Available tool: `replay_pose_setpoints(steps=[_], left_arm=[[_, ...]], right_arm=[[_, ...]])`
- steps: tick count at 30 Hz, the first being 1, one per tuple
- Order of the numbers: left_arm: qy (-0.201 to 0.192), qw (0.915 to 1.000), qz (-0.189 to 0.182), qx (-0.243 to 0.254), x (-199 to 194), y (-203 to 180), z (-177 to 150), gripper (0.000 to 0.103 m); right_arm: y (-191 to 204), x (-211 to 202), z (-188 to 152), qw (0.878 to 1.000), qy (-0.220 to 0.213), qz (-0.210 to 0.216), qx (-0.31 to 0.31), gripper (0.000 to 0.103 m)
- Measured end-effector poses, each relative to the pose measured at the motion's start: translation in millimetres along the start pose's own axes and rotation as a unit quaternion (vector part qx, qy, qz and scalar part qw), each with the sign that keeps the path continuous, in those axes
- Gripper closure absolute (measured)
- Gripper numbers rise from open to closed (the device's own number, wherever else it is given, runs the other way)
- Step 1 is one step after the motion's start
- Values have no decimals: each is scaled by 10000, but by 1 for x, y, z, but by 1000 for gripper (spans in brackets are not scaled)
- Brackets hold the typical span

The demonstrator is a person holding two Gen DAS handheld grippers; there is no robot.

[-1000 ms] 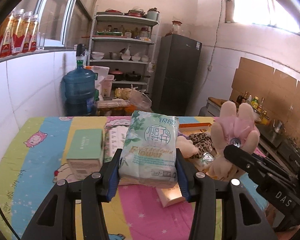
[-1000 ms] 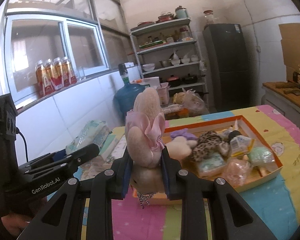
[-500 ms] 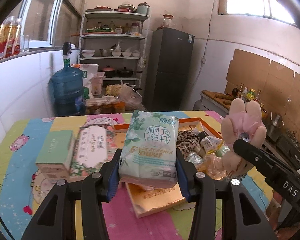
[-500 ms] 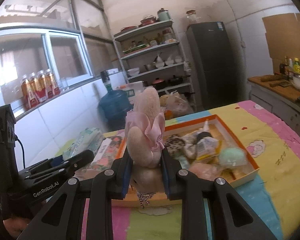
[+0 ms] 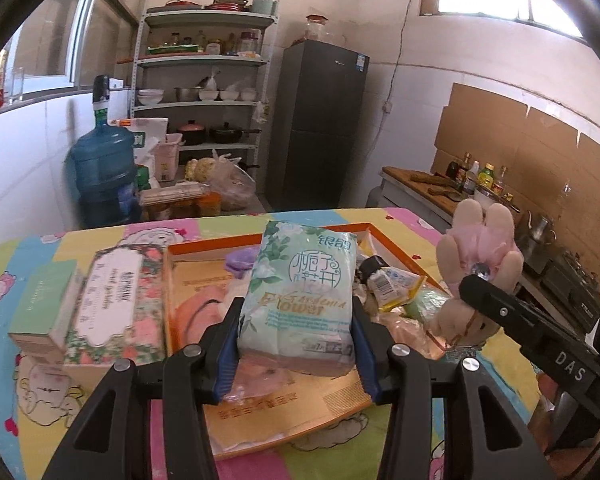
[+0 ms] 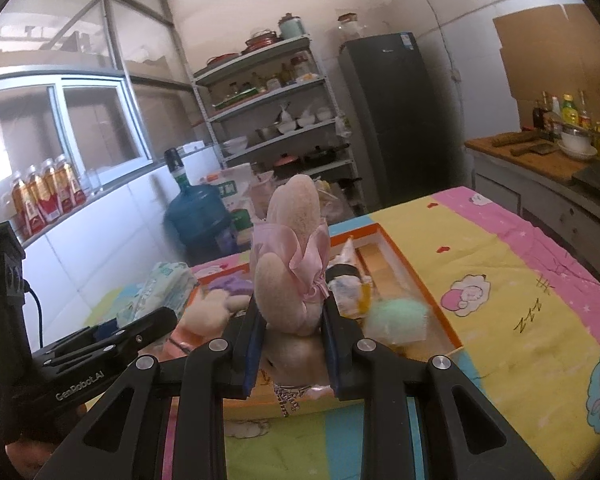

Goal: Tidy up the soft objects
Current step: 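Carry the flour bag and pink bunny over the box with both tools, then lower the flour bag and pink bunny into the box and open both tools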

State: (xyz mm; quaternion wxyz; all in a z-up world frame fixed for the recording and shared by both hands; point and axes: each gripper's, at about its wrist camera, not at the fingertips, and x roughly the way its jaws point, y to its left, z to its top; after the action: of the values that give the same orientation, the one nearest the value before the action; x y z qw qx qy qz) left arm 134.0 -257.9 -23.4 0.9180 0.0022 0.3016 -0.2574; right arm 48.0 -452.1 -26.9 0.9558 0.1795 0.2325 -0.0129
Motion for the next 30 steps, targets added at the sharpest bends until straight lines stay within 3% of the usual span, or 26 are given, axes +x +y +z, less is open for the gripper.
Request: replay_pose_setpoints(steps=[18, 30], left_arm=[[406, 9990, -156, 121, 48, -27, -7, 54], [604, 9980, -133, 119, 69, -27, -12, 54]], right_arm=[[-39, 33, -3, 9993, 286, -136, 219, 76], [-41, 55, 0, 9990, 395, -111, 151, 76]])
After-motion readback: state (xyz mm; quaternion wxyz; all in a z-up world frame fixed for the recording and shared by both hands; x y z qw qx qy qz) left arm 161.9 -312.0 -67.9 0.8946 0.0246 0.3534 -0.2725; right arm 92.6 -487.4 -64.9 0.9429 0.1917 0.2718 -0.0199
